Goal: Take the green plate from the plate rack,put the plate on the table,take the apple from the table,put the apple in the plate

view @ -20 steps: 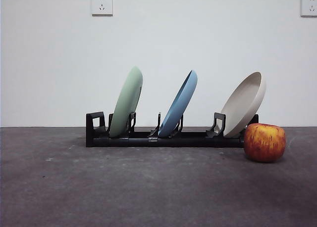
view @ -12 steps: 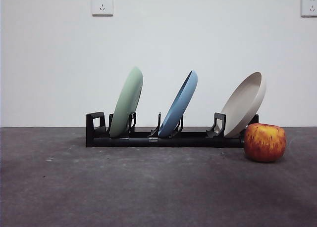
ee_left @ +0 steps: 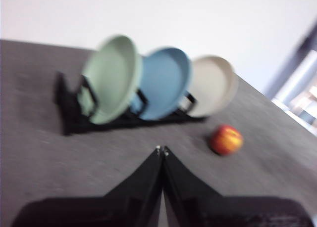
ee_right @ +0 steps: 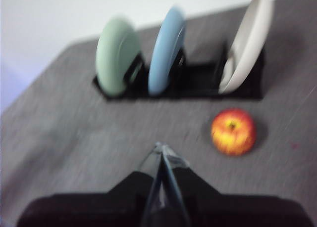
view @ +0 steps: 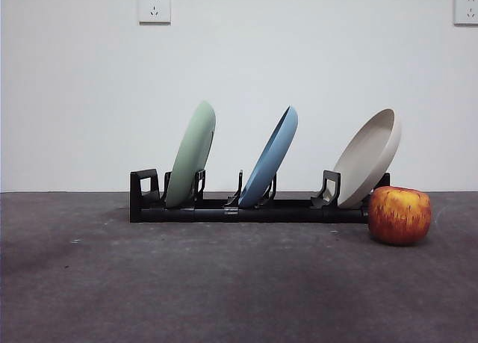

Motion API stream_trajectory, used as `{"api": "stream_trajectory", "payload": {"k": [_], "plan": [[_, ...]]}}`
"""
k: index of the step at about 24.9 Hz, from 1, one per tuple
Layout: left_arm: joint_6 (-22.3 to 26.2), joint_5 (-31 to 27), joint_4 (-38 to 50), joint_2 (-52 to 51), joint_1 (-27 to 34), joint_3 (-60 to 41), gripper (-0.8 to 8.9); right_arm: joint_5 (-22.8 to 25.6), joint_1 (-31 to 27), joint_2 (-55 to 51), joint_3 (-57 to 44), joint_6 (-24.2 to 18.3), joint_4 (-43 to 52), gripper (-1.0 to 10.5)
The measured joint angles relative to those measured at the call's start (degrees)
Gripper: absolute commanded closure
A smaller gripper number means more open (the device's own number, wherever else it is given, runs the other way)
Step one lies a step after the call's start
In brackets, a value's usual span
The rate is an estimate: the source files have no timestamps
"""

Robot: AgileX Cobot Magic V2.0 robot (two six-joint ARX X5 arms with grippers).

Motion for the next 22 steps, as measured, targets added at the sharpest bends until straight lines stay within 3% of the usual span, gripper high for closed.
{"api": "stream_trajectory", "payload": {"k": [8,13,16,17,19,20,22], "plan": [[6.86,8.94,-13.7,6.58,0.0,9.88,8.21,-3.23,0.7,11.56,12.98,-10.56,-20.17,9.6],[14.4,9.68,-26.12,8.74,0.0,14.29,8.22,-3.19,1.64,14.25,14.95,-15.82,-27.12,9.6],[16.81,9.42,-28.2,8.96,0.0,14.47,8.1,-3.15,1.86,14.23,15.08,-16.61,-26.95,9.3],[17.0,9.4,-28.22,9.05,-0.02,14.47,7.52,-3.15,1.86,14.25,15.15,-16.66,-26.93,8.6],[17.18,9.01,-28.22,9.22,-0.02,14.49,3.83,-3.15,1.86,14.25,15.15,-16.76,-26.88,4.5],[17.18,8.28,-28.22,9.27,-0.02,14.49,2.46,-3.15,1.86,14.25,15.15,-16.5,-26.88,2.8],[17.18,7.65,-28.2,9.29,-0.13,14.49,2.39,-3.13,1.86,14.25,15.15,-15.85,-26.91,2.5]]}}
